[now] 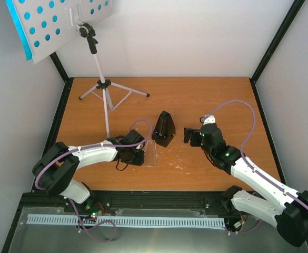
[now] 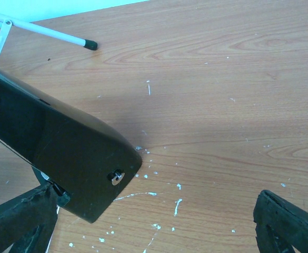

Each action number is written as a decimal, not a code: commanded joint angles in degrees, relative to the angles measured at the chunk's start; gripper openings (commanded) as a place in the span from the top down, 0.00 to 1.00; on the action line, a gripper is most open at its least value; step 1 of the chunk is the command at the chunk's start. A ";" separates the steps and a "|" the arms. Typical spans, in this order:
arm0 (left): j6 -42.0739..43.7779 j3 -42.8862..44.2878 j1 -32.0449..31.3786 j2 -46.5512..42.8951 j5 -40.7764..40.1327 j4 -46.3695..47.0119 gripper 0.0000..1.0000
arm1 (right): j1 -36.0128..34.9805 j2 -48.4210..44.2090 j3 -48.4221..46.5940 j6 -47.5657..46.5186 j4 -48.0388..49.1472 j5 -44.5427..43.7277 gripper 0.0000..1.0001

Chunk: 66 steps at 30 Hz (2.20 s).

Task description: Pack up the instrument practice props

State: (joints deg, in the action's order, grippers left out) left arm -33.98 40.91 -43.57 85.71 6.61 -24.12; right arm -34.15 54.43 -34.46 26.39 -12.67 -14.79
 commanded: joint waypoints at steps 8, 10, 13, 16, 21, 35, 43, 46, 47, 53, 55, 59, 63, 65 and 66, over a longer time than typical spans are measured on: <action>0.14 2.21 -0.81 1.03 -0.48 0.11 0.84 | 0.23 -3.02 1.51 0.54 -0.29 -1.65 0.00; 0.14 2.06 -0.94 0.68 0.20 0.41 0.86 | 0.23 -3.04 1.21 1.02 -0.61 -1.65 0.00; -0.14 1.86 -0.93 0.33 0.83 0.91 0.90 | 0.23 -3.40 -0.09 1.82 -2.20 -0.89 0.00; -0.58 1.54 -0.99 0.36 1.41 1.64 0.98 | 0.23 -5.03 -1.28 2.07 -2.79 0.99 0.00; -2.19 0.16 -0.98 -4.42 2.72 5.20 1.00 | 3.10 -8.13 -2.52 0.06 0.04 13.98 0.00; -6.30 -4.14 -0.94 -22.45 34.99 36.77 1.00 | 18.83 -8.68 -0.69 16.97 25.49 65.71 0.00; -11.35 -3.60 -0.99 -23.02 43.12 49.77 1.00 | 17.15 -7.09 -3.57 21.13 27.80 73.45 0.00; -10.53 -1.43 -0.91 -21.89 44.91 49.78 1.00 | 14.45 -6.78 -4.54 25.02 31.00 73.20 0.00; -10.53 -0.87 -0.98 -21.51 45.17 49.83 1.00 | 13.53 -6.86 -4.95 25.83 31.81 72.75 0.00; -9.90 1.21 -0.99 -20.40 45.42 50.14 1.00 | 7.17 -5.84 -7.02 25.83 32.59 69.64 0.00; -9.70 1.89 -0.99 -20.08 45.38 50.46 1.00 | 5.60 -5.26 -7.17 25.88 33.66 68.59 0.00; -10.14 1.28 -0.96 -19.93 44.55 52.12 1.00 | 4.06 -5.11 -7.63 24.69 31.79 66.27 0.04; -10.09 0.96 -0.99 -19.78 44.50 52.37 1.00 | 4.01 -5.85 -7.60 23.71 29.35 64.69 0.15; -9.98 0.96 -0.99 -19.90 44.41 52.28 1.00 | 4.00 -6.23 -7.49 23.80 29.57 64.35 0.19; -9.85 0.93 -0.94 -20.03 44.37 52.20 1.00 | 4.02 -6.45 -7.47 23.86 29.56 64.12 0.21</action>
State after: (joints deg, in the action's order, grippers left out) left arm -44.05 40.03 -44.01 65.54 50.68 25.28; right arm -29.67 49.25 -40.66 50.68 17.37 51.16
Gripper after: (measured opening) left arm 0.034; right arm 0.817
